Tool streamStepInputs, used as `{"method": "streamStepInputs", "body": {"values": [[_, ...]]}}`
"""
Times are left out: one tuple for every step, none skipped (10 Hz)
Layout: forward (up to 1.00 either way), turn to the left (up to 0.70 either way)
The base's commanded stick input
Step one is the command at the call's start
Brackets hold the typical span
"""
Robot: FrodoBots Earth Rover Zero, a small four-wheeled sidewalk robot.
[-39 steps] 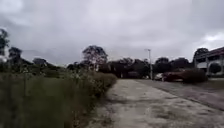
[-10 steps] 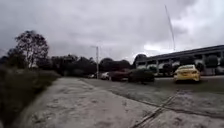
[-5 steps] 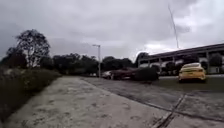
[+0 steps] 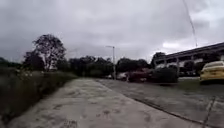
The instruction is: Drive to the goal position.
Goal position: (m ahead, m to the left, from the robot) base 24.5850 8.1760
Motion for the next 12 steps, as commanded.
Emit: {"method": "streamStepInputs", "body": {"values": [[0.50,0.00],[0.50,0.00],[0.50,0.00],[0.50,0.00],[0.50,0.00],[0.50,0.00],[0.50,0.07],[0.50,0.27],[0.50,0.42],[0.50,0.18],[0.50,0.00],[0.50,0.00]]}}
